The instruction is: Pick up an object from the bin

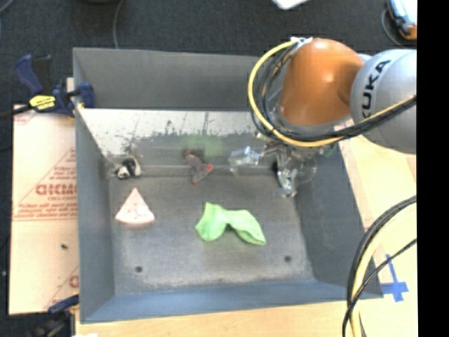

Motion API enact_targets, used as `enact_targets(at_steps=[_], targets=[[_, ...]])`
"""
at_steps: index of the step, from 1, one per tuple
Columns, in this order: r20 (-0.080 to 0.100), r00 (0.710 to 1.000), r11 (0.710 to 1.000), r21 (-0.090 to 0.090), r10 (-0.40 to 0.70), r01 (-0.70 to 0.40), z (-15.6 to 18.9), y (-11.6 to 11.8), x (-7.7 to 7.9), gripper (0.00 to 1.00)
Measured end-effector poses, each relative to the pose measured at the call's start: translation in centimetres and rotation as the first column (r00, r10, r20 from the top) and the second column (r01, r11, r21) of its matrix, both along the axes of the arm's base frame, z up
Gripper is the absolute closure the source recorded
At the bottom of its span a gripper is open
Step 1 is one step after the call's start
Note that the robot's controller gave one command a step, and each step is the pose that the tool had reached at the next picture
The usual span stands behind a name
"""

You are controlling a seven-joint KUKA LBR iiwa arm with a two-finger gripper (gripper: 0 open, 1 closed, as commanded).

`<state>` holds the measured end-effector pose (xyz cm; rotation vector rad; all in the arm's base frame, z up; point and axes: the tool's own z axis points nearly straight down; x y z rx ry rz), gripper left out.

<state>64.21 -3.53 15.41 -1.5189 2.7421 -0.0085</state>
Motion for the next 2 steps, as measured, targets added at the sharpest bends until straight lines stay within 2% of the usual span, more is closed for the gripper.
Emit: enact_targets(at_steps=[1, 2], targets=[[0.007, 0.979, 0.979, -0.001, 0.206, -0.206, 2.9, 4.5, -0.6, 0.0], [0.005, 0.72, 0.72, -0.009, 0.694, -0.694, -6.1, 2.7, -2.8, 0.0]])
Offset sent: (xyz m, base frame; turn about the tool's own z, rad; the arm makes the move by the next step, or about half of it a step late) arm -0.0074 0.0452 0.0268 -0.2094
